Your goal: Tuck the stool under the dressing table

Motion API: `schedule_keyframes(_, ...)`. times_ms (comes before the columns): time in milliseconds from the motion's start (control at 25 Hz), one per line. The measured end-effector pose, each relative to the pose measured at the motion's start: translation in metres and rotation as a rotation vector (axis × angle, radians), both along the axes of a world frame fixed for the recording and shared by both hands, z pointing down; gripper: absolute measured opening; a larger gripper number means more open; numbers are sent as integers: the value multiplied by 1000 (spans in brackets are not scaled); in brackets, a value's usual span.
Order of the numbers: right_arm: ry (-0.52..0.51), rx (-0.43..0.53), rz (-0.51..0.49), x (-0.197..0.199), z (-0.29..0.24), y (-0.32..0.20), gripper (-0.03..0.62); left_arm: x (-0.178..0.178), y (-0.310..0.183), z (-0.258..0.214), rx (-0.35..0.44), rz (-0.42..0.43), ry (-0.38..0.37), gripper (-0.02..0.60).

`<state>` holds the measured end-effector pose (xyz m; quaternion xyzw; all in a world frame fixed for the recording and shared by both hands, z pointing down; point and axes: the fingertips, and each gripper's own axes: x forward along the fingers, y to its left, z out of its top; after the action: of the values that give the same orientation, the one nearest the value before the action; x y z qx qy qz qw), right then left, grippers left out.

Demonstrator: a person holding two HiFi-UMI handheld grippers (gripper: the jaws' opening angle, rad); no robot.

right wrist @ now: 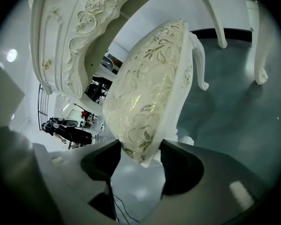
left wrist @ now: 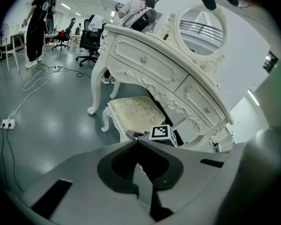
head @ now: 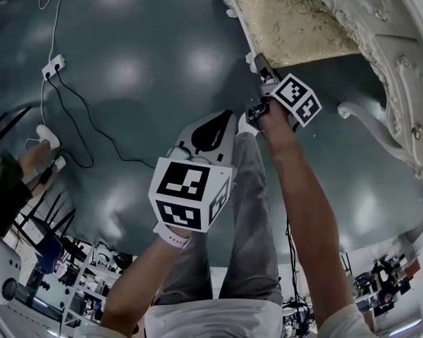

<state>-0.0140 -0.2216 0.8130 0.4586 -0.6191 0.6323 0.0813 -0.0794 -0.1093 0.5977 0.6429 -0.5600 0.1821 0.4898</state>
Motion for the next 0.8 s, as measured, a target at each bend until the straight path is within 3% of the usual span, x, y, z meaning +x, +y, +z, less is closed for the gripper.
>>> schedule_keyframes(240,9,5,25,6,-1,-2,276,-11,-7,-6,7,-13,-12,6)
schedule_keyframes(480,65,71,45,40,-6,-40,268,-11,-12,-1,15,-20,4,6)
schedule_keyframes(800,98,122,39,78,-9,-96,264,15,-18,10,-16,7,20,6)
